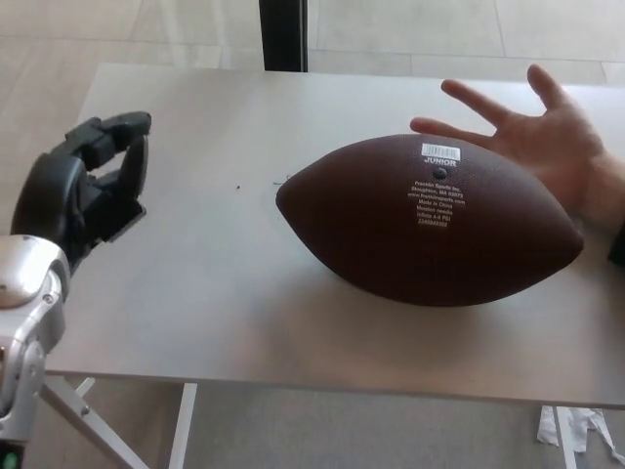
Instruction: The robot uses both its hands to grab the left and right ends of a football kept in the middle of the desk infront of it, lifts it up and places it in the palm of a person
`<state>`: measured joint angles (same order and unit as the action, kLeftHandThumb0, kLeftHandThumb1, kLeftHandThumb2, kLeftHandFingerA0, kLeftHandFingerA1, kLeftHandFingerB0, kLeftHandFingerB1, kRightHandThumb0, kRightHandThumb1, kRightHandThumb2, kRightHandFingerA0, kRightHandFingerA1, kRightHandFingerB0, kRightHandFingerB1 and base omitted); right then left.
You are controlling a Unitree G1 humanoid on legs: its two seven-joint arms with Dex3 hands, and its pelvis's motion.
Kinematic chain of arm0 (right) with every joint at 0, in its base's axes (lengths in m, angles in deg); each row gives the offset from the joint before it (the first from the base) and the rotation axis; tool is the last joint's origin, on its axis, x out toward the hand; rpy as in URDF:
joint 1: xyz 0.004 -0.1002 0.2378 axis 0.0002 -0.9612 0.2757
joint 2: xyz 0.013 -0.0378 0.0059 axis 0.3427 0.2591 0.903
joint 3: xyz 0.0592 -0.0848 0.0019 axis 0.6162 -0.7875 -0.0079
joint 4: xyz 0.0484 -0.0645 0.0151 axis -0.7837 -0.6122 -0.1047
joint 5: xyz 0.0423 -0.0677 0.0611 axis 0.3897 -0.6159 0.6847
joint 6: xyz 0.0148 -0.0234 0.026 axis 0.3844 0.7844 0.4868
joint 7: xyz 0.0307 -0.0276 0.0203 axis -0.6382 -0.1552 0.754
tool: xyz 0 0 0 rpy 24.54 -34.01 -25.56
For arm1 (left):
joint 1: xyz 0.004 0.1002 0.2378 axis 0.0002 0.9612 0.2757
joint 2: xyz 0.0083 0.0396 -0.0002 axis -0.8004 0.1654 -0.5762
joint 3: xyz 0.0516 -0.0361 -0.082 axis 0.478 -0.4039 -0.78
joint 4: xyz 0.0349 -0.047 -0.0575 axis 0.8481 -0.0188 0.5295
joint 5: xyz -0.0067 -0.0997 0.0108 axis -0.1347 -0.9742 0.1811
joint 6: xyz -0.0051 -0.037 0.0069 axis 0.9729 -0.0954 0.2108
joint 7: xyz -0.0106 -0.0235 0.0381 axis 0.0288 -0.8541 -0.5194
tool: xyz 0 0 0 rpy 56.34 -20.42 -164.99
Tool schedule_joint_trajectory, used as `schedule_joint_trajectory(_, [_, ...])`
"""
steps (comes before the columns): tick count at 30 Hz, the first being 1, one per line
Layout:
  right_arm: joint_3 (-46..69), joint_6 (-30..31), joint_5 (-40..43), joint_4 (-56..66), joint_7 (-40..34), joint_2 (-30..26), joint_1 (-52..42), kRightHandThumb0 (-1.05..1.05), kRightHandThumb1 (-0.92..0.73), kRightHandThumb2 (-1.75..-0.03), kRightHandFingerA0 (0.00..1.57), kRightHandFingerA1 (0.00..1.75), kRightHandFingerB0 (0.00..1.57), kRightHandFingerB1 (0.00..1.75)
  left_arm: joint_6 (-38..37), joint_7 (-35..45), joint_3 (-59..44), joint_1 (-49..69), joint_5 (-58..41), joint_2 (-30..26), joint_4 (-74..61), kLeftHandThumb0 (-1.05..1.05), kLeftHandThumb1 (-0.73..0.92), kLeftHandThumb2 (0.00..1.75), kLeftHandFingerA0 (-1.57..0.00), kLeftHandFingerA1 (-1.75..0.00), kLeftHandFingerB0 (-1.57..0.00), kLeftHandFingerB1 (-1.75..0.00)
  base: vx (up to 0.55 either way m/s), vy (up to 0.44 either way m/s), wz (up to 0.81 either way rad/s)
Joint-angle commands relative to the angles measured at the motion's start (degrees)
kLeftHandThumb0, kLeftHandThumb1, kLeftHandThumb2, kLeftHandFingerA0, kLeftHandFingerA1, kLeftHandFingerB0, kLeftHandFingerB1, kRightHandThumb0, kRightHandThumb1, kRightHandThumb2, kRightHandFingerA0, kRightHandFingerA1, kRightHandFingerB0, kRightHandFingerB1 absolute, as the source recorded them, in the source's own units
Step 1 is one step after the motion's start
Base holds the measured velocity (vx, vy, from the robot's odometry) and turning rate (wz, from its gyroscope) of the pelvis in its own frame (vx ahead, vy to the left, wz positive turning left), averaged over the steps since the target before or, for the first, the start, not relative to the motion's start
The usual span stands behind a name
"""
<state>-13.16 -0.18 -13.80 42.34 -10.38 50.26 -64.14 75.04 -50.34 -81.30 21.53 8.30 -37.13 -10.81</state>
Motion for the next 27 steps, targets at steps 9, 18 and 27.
schedule_joint_trajectory(9, [-2.7, 0.6, -3.5, -2.4, -3.5, 4.2, -1.9, -0.94, -0.92, -0.74, 0.64, 0.64, 0.45, 0.37, -0.1, 0.9, 4.8, 1.7, 5.3, 3.1, 5.8, -0.87, 0.92, 0.77, -0.39, -0.56, -0.3, -0.43, 0.0, 0.0, 0.0])
schedule_joint_trajectory(18, [-4.6, 1.2, -4.8, -1.5, -6.4, 7.4, 1.3, -0.85, -0.75, -1.19, 0.57, 0.7, 0.43, 0.52, -3.6, 0.3, 5.2, -1.2, 7.3, 7.3, 13.2, -0.89, 0.92, 0.78, -0.4, -0.56, -0.26, -0.43, 0.0, 0.0, 0.0])
schedule_joint_trajectory(27, [-3.0, 1.7, -4.6, -3.0, -9.2, 9.4, 5.7, -1.0, -0.75, -0.95, 0.64, 0.68, 0.45, 0.47, -5.2, -2.2, 2.6, -5.8, 8.0, 8.3, 18.3, -0.91, 0.92, 0.79, -0.53, -0.55, -0.33, -0.4, 0.0, 0.0, 0.0])
